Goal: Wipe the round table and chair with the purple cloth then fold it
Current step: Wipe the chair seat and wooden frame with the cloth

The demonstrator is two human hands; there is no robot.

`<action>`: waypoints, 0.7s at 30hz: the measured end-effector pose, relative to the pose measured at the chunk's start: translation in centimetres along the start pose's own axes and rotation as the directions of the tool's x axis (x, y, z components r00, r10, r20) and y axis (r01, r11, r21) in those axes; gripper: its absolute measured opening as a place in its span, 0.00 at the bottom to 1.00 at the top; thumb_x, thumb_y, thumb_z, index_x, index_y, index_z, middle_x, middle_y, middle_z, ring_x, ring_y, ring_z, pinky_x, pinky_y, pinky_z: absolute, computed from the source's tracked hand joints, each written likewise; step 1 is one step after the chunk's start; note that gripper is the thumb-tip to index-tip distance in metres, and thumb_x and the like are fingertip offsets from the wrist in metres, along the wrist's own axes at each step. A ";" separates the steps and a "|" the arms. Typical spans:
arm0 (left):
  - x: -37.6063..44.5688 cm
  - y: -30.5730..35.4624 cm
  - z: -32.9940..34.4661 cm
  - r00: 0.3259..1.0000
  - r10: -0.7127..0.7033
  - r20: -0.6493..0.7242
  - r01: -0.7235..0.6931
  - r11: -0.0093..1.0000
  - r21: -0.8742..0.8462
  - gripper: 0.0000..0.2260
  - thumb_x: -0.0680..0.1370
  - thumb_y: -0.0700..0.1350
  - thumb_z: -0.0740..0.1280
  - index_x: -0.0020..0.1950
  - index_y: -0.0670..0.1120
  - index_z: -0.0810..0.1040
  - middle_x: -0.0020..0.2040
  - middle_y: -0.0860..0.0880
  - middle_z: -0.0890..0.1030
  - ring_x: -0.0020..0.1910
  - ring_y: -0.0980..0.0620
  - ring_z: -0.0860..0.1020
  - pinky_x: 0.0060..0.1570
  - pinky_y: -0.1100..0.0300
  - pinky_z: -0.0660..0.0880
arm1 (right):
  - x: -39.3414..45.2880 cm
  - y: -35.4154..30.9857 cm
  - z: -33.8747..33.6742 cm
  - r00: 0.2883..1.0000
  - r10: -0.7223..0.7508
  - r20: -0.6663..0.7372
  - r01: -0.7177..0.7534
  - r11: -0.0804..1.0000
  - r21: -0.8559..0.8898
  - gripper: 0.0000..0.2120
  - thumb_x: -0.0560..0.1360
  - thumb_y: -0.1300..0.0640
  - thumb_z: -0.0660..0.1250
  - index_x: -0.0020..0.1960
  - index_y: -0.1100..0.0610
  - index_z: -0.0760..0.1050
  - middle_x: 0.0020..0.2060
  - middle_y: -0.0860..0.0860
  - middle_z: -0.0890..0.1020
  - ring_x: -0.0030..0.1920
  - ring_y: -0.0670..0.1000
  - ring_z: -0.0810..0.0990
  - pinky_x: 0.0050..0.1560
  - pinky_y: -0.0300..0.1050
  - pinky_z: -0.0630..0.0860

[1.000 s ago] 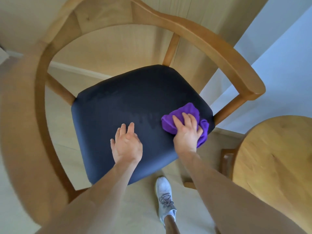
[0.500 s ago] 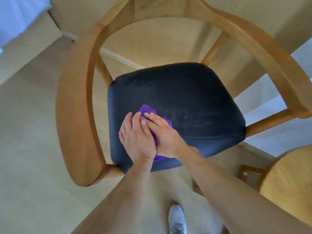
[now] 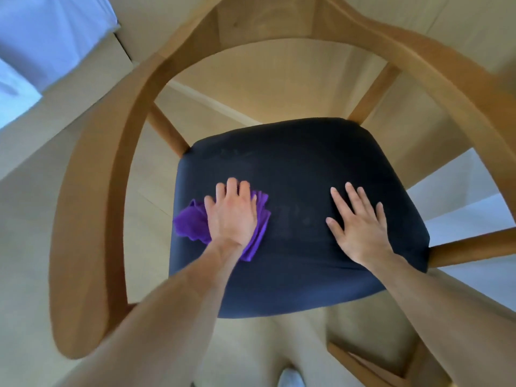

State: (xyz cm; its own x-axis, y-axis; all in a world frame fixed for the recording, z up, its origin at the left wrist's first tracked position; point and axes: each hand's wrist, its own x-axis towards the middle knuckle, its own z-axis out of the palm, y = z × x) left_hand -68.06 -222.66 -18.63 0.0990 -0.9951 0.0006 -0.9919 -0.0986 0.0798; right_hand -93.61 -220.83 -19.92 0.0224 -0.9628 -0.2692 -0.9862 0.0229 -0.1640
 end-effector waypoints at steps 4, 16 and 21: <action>5.7 -1.2 -0.6 0.994 0.086 -0.067 -0.088 0.996 -0.024 0.18 0.82 0.55 0.57 0.64 0.44 0.72 0.62 0.43 0.76 0.60 0.41 0.73 0.59 0.43 0.71 | 0.0 0.2 -0.5 1.000 -0.006 0.007 0.006 1.000 -0.020 0.31 0.81 0.39 0.49 0.79 0.40 0.40 0.80 0.46 0.41 0.80 0.49 0.39 0.78 0.58 0.44; -1.9 5.8 1.1 0.999 0.031 -0.041 -0.037 0.988 -0.147 0.28 0.70 0.62 0.65 0.67 0.51 0.75 0.71 0.46 0.74 0.72 0.42 0.69 0.71 0.36 0.61 | 2.0 -2.2 -1.2 0.971 0.077 -0.225 -0.077 0.997 0.009 0.20 0.80 0.50 0.59 0.72 0.48 0.66 0.71 0.54 0.68 0.70 0.60 0.64 0.69 0.64 0.61; 1.7 0.4 0.0 0.923 0.383 -0.030 -0.384 0.921 -0.058 0.26 0.71 0.54 0.70 0.69 0.51 0.75 0.69 0.47 0.76 0.68 0.43 0.73 0.64 0.42 0.70 | 2.4 -2.7 -0.8 0.975 0.076 -0.208 -0.101 0.989 -0.110 0.24 0.81 0.48 0.57 0.77 0.45 0.60 0.71 0.55 0.64 0.69 0.61 0.62 0.69 0.63 0.64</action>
State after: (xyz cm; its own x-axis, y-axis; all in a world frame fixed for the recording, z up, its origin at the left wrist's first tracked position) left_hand -68.28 -224.40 -18.56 -0.2862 -0.9562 0.0610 -0.9474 0.2920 0.1313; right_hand -91.06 -223.46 -19.33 -0.0876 -0.9931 -0.0775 -0.9955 0.0902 -0.0305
